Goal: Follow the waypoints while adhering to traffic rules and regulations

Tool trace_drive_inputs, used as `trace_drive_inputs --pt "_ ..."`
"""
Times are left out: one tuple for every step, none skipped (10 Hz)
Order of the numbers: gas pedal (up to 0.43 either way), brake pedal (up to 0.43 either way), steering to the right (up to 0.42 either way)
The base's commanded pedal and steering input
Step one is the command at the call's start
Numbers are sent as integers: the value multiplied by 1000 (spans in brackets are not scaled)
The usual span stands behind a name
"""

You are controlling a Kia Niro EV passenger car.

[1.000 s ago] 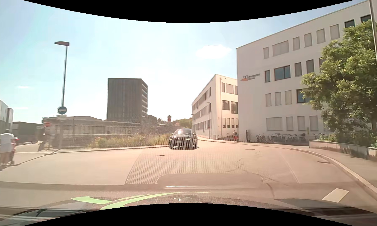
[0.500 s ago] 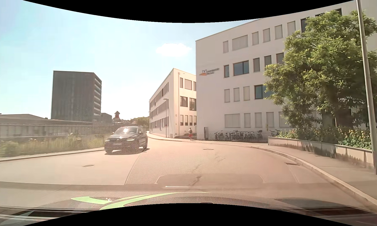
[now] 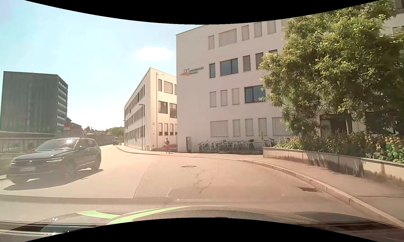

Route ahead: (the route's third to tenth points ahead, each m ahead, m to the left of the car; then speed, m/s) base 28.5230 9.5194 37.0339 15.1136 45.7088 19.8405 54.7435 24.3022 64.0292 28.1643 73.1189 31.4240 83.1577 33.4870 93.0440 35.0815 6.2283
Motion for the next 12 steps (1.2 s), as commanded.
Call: trace_drive_inputs --pt "220 0 35" --pt "209 0 -6" --pt "197 0 -36" --pt "197 0 -70" --pt "189 0 -93" --pt "177 0 -109" --pt "177 0 -126" --pt "177 0 -134" --pt "177 0 -140" --pt "177 0 -150" --pt "177 0 -154" --pt "177 0 -162"
